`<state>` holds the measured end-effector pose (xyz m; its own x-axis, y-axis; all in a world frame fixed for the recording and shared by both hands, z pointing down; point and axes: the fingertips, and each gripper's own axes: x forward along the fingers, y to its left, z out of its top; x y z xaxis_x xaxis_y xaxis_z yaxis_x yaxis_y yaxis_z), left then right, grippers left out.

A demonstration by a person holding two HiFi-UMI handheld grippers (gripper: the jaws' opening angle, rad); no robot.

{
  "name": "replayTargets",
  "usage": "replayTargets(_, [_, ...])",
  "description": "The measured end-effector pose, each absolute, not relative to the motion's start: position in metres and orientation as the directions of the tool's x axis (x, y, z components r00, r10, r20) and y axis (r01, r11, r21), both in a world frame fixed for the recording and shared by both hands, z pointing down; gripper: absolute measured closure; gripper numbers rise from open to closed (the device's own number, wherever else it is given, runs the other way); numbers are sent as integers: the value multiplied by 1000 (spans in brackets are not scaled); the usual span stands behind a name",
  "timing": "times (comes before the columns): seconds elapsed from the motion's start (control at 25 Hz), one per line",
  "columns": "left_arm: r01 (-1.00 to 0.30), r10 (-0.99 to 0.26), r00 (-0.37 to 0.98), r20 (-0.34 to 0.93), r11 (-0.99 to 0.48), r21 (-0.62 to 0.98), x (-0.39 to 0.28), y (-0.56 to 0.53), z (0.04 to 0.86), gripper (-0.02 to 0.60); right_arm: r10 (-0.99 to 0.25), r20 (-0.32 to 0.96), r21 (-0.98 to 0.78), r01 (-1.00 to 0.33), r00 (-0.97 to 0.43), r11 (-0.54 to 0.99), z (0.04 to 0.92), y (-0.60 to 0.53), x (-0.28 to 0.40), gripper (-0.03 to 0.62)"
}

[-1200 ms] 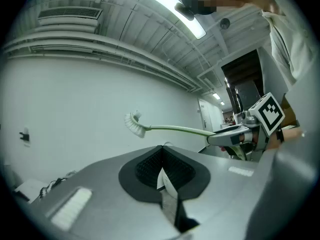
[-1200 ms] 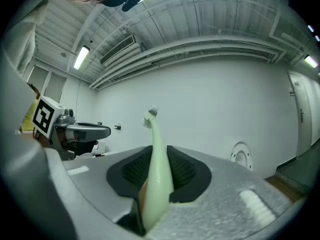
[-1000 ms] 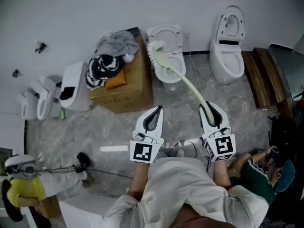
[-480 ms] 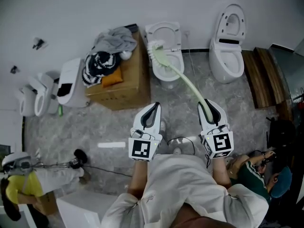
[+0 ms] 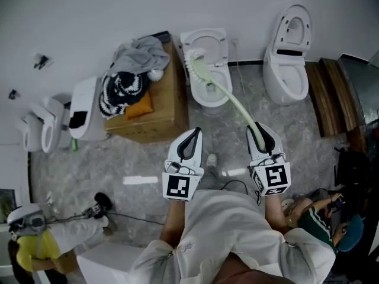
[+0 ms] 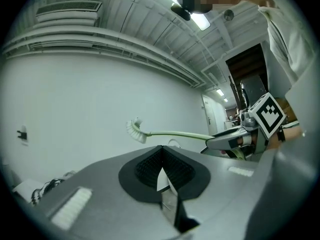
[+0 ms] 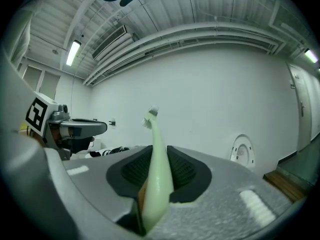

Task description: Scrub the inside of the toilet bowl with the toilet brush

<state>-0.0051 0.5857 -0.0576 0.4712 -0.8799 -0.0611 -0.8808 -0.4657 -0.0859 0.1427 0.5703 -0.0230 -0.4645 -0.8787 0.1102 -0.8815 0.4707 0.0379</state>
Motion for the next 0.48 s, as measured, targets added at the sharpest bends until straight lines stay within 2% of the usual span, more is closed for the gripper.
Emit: replayTargets(0.48, [-869,-867,495,-59,-493,-43,-48,460,-54,562,-888,144,59,-892,-436,448,-22,455,98,503])
